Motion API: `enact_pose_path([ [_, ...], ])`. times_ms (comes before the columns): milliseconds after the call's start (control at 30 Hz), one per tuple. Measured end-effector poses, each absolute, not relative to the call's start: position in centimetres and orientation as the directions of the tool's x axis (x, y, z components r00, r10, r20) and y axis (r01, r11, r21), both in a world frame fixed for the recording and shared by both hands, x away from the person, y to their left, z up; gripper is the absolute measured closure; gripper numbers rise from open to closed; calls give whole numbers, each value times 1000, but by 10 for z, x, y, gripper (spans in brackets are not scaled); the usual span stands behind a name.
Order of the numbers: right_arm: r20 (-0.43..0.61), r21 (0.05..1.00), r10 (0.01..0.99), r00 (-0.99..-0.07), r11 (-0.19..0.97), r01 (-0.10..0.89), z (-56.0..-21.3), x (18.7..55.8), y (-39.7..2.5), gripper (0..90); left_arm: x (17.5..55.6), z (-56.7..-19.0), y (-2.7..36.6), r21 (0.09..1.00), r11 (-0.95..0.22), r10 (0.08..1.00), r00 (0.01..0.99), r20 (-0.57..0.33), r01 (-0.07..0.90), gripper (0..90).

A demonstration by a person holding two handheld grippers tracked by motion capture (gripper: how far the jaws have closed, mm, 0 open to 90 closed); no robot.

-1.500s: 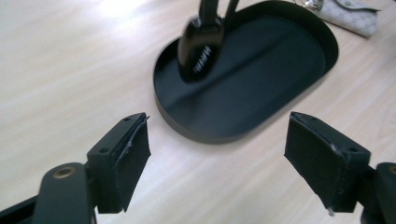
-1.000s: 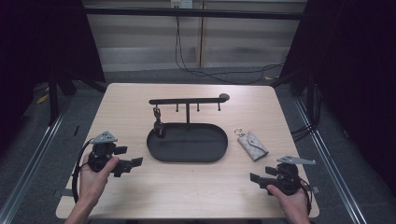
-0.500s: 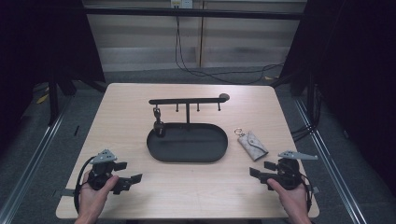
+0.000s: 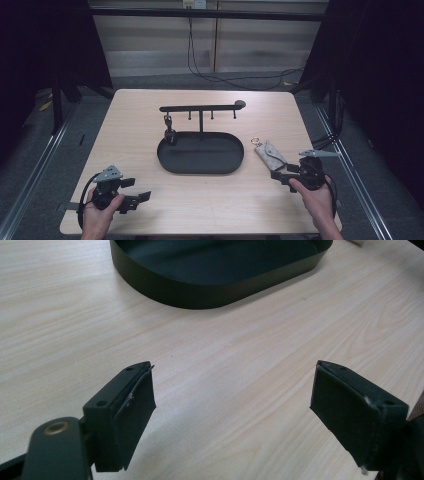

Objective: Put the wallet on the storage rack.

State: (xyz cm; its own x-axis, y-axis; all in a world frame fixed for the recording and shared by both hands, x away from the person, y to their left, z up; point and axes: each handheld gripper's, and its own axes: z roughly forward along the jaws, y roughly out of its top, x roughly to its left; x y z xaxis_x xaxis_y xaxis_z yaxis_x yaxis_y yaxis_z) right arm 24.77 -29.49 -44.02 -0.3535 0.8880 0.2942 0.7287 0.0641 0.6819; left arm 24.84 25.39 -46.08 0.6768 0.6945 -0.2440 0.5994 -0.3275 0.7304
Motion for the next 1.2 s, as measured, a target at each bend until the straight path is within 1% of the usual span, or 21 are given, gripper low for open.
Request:
enact_pose_path([
  [100, 301, 671, 889, -344, 59, 739, -442, 257, -295, 255, 246, -462, 258, 738, -313, 704, 668, -242, 597, 176],
  [200, 313, 648, 887, -339, 61, 759, -446, 266, -295, 258, 247, -464, 261, 736, -303, 703, 664, -257, 606, 176],
  [333, 293, 645, 894, -338, 76, 760, -443, 274, -294, 264, 245, -463, 259, 739, -308, 698, 670, -252, 599, 176],
  [467, 282, 612, 900, -331, 97, 785, -443, 285, -294, 251, 243, -464, 257, 730, -327, 692, 678, -248, 601, 176],
  [667, 226, 558, 919, -322, 149, 817, -441, 301, -291, 249, 240, -464, 260, 729, -322, 687, 679, -258, 604, 176],
  [867, 189, 527, 925, -329, 187, 829, -436, 317, -289, 220, 242, -465, 259, 727, -324, 683, 681, -262, 605, 176],
  [967, 175, 495, 930, -322, 200, 846, -436, 326, -287, 202, 241, -464, 258, 730, -323, 680, 684, -263, 602, 176],
  [1100, 167, 461, 933, -319, 212, 862, -434, 338, -286, 203, 241, -464, 258, 730, -327, 676, 688, -263, 600, 176],
  [1200, 168, 438, 929, -329, 228, 870, -434, 345, -285, 230, 242, -465, 257, 729, -331, 675, 690, -261, 600, 176],
])
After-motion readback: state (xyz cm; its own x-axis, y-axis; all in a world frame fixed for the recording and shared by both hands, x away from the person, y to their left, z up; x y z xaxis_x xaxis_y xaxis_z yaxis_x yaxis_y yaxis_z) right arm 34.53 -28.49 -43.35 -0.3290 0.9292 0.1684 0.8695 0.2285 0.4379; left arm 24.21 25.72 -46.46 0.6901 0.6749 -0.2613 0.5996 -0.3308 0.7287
